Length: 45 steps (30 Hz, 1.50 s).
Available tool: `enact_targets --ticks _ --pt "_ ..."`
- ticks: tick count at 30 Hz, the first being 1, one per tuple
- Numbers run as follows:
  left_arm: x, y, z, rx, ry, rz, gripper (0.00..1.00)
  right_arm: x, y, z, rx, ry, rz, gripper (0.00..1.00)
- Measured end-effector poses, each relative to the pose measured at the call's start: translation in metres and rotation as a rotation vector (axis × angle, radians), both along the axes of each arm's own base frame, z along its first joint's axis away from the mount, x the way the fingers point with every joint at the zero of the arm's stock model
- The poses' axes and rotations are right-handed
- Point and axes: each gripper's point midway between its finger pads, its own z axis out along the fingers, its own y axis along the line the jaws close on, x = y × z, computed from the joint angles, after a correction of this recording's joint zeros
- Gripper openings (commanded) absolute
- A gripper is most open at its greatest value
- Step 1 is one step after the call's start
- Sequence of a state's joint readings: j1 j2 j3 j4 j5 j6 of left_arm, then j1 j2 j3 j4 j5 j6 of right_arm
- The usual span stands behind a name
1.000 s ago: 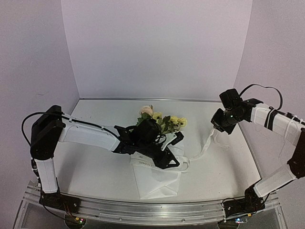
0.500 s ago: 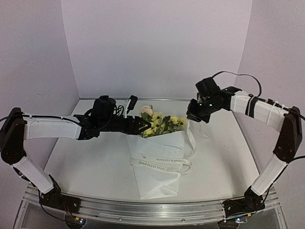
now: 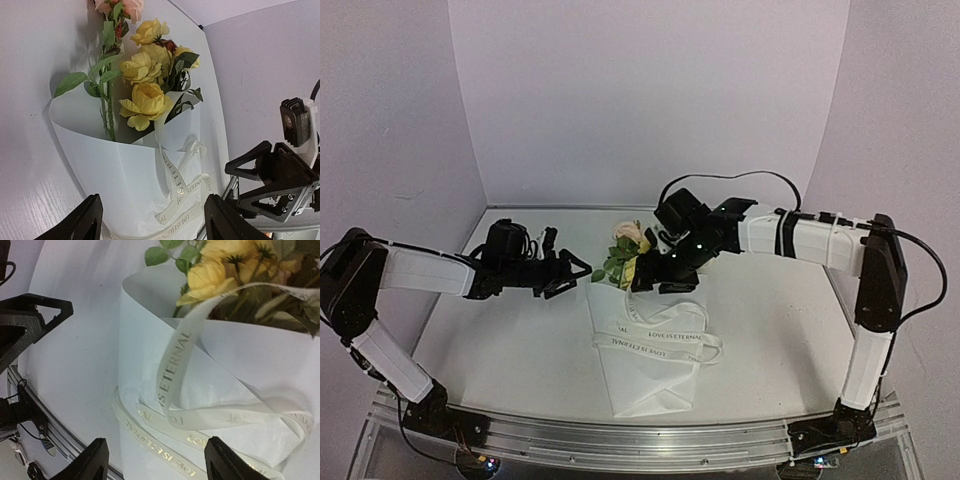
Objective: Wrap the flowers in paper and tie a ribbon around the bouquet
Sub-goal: Place the right side of the ribbon on the folded bouquet, then cross the ribbon over the folded bouquet.
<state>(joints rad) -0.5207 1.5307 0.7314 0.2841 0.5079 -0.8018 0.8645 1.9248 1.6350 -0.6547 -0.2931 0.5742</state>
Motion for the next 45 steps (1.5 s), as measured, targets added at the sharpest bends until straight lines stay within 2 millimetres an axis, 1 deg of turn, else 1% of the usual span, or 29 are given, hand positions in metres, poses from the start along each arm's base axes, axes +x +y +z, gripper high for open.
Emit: enact_targets --ticks 2,4,6,8,10,12,14,16,18,20,22,24,29,32,36,39,41,45 --pt "0.000 -0.007 -0.001 0.007 0.012 -0.033 0.68 -0.004 -0.015 0.001 -0.030 -0.017 -0.002 0.75" --pt "0.004 -0.016 0.002 0.035 0.001 -0.071 0.66 -0.008 -0.029 0.007 -0.051 -0.042 -0.011 0.75" --pt "0.011 -0.031 0.012 0.083 -0.030 -0.110 0.64 -0.011 -0.042 0.014 -0.061 -0.075 -0.017 0.74" --pt "0.016 -0.053 0.029 0.121 -0.082 -0.154 0.60 -0.015 -0.057 0.018 -0.078 -0.101 -0.024 0.73" --pt "0.020 -0.074 0.040 0.159 -0.114 -0.189 0.59 -0.021 -0.071 0.014 -0.110 -0.118 -0.026 0.73" --pt "0.026 -0.096 0.042 0.204 -0.134 -0.216 0.58 -0.024 -0.083 0.001 -0.156 -0.119 -0.027 0.73" --pt "0.028 -0.110 0.026 0.269 -0.115 -0.236 0.59 -0.027 -0.095 -0.017 -0.208 -0.107 -0.027 0.73" --pt "0.029 -0.119 -0.001 0.356 -0.082 -0.246 0.58 -0.031 -0.106 -0.033 -0.255 -0.088 -0.030 0.73" --pt "0.027 -0.122 -0.030 0.444 -0.038 -0.254 0.57 -0.033 -0.113 -0.044 -0.283 -0.077 -0.036 0.73" --pt "0.022 -0.118 -0.054 0.524 -0.002 -0.259 0.56 -0.034 -0.118 -0.050 -0.300 -0.071 -0.041 0.73" --pt "0.017 -0.111 -0.069 0.582 0.029 -0.262 0.54 -0.034 -0.121 -0.054 -0.308 -0.072 -0.048 0.73" --pt "0.016 -0.107 -0.075 0.615 0.046 -0.260 0.49 -0.034 -0.123 -0.056 -0.315 -0.073 -0.052 0.73" --pt "0.024 -0.110 -0.066 0.627 0.022 -0.248 0.28 -0.031 -0.121 -0.056 -0.307 -0.083 -0.063 0.73" --pt "0.026 -0.111 -0.064 0.628 0.009 -0.252 0.17 -0.031 -0.121 -0.057 -0.304 -0.085 -0.068 0.73" --pt "0.026 -0.112 -0.062 0.618 0.009 -0.253 0.06 -0.032 -0.123 -0.060 -0.311 -0.080 -0.071 0.74" --pt "0.027 -0.116 -0.056 0.591 -0.004 -0.256 0.01 -0.033 -0.124 -0.063 -0.315 -0.077 -0.071 0.76" --pt "0.026 -0.118 -0.048 0.568 -0.017 -0.254 0.00 -0.033 -0.124 -0.065 -0.317 -0.077 -0.068 0.75" --pt "0.024 -0.118 -0.025 0.523 -0.042 -0.238 0.00 -0.031 -0.119 -0.075 -0.317 -0.072 -0.048 0.70"
